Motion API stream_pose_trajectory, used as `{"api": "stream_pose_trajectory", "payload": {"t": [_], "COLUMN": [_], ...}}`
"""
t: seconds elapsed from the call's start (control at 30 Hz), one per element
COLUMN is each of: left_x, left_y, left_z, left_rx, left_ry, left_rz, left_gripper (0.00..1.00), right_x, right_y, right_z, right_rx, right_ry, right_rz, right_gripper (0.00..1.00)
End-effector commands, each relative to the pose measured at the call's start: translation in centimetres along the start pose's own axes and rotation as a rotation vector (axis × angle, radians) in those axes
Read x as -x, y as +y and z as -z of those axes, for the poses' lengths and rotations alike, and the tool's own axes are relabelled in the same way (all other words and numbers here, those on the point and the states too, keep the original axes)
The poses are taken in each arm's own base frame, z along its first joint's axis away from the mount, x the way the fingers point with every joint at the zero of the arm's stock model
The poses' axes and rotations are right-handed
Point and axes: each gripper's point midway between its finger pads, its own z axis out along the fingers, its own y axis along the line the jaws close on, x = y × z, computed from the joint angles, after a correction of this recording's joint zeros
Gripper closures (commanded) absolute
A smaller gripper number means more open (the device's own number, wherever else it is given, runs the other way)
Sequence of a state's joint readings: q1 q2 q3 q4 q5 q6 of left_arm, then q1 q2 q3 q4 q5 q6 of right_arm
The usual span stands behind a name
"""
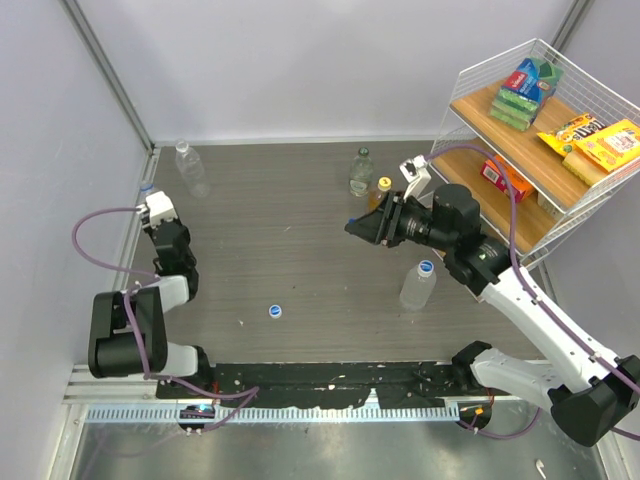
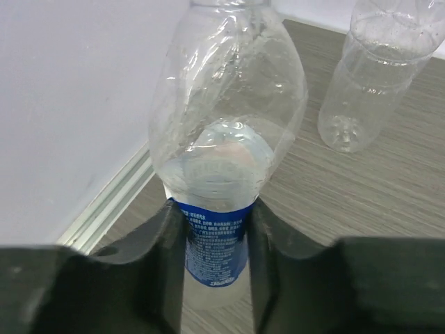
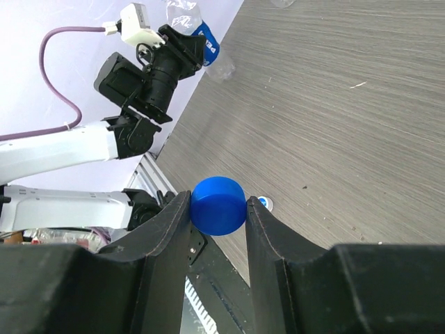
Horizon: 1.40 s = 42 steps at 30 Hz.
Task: Screw on the bottle caps
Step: Pick up the plastic bottle at the center of the board.
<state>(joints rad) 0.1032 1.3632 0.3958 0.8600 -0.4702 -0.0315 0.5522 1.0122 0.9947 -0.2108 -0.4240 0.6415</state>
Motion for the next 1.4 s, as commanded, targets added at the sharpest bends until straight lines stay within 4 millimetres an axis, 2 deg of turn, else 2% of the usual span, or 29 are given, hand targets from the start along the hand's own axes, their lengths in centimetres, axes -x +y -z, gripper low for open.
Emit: {"api": "stream_pose_trajectory", "payload": {"t": [0.0, 0.13, 0.2, 0.3, 0.37, 0.47, 0.57, 0.73, 0.83, 0.93, 1.1, 1.23, 1.37], "left_x": [3.5, 3.7, 3.8, 5.0, 6.2, 9.2, 11.8, 16.4, 17.9, 18.0, 17.6, 16.2, 15.1], "left_y": [-1.2, -1.5, -1.4, -1.6, -2.5, -4.4, -7.6, -12.4, -14.5, -16.8, -18.8, -19.2, -20.1], "left_z": [-1.6, -0.8, -0.2, 0.8, 1.9, 4.5, 8.6, 18.4, 24.3, 27.8, 30.7, 32.1, 32.0], "left_rx": [-0.051, -0.091, -0.096, -0.13, -0.201, -0.367, -0.63, -1.177, -1.523, -1.747, -1.989, -2.136, -2.189], "left_ry": [-0.12, -0.139, -0.144, -0.173, -0.186, -0.2, -0.195, -0.274, -0.288, -0.256, -0.214, -0.196, -0.189], "left_rz": [0.052, 0.059, 0.065, 0.112, 0.135, 0.171, 0.175, 0.176, 0.136, 0.092, 0.025, -0.033, -0.074], "left_gripper": [0.72, 0.83, 0.95, 0.97, 0.96, 0.94, 0.95, 0.96, 0.96, 0.97, 0.95, 0.9, 0.89], "right_x": [3.1, 3.5, 3.4, 3.2, 3.2, 2.8, 2.6, 2.4, 2.7, 2.6, 2.2, 3.3, 3.3], "right_y": [1.8, 1.6, 1.5, 1.4, 1.3, 1.0, 0.3, 0.2, 0.9, 1.5, 1.4, 2.2, 3.6], "right_z": [1.3, 1.9, 1.9, 1.8, 1.6, 1.2, 1.3, 1.9, 2.6, 3.3, 4.1, 4.8, 5.2], "right_rx": [0.019, -0.002, -0.004, -0.002, -0.007, -0.009, -0.035, -0.05, -0.031, -0.008, -0.005, -0.007, 0.06], "right_ry": [-0.097, -0.128, -0.126, -0.118, -0.109, -0.087, -0.078, -0.065, -0.071, -0.043, 0.019, -0.008, 0.021], "right_rz": [0.078, 0.081, 0.081, 0.08, 0.078, 0.079, 0.095, 0.141, 0.198, 0.306, 0.453, 0.517, 0.595], "right_gripper": [0.74, 0.74, 0.74, 0.74, 0.73, 0.74, 0.74, 0.73, 0.73, 0.73, 0.73, 0.73, 0.72]}}
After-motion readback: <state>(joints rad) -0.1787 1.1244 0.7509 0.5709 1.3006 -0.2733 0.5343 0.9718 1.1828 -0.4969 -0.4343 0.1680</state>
